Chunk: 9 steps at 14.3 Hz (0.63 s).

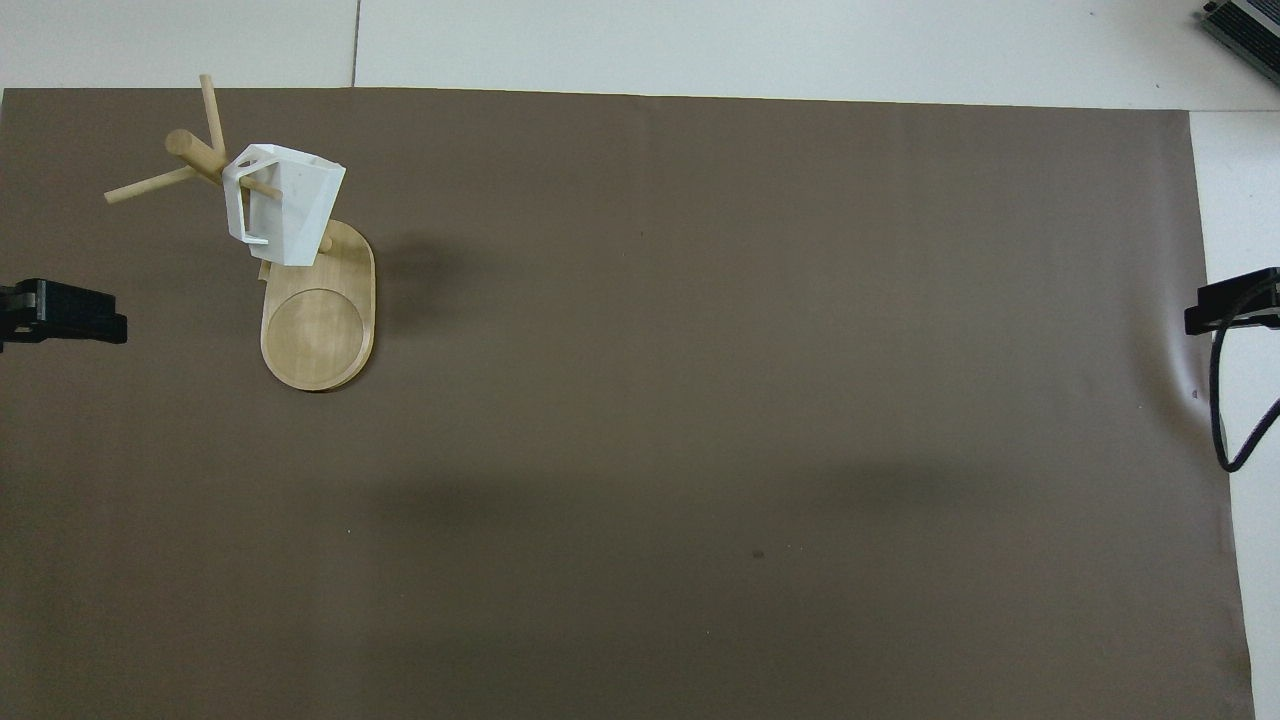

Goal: Hang cup on rack

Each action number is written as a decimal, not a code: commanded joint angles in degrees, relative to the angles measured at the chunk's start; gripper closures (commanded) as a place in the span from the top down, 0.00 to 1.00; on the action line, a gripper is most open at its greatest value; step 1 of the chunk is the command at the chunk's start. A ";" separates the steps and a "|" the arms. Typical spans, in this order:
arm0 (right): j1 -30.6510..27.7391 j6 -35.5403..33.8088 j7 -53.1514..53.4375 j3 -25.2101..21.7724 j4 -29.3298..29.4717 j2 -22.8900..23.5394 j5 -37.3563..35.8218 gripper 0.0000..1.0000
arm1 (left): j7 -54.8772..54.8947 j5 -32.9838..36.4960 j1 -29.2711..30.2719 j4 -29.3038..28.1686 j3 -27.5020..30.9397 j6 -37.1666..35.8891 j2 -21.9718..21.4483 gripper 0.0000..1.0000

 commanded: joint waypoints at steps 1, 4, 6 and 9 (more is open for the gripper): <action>-0.07 0.54 0.93 0.27 -1.18 -1.06 -0.22 1.00 | 0.71 -1.07 -0.98 -1.49 0.58 -0.25 -1.41 1.00; 0.02 0.54 0.93 0.27 -1.18 -1.06 -0.22 1.00 | 0.71 -1.16 -1.95 -1.57 0.58 -0.43 -1.49 1.00; 0.02 0.54 0.93 0.27 -1.18 -1.06 -0.22 1.00 | 0.80 -1.16 -1.95 -1.84 0.58 -0.25 -1.49 1.00; 0.02 0.54 0.93 0.27 -1.18 -1.06 -0.22 1.00 | 0.80 -1.08 -1.95 -1.84 0.58 -0.25 -1.49 1.00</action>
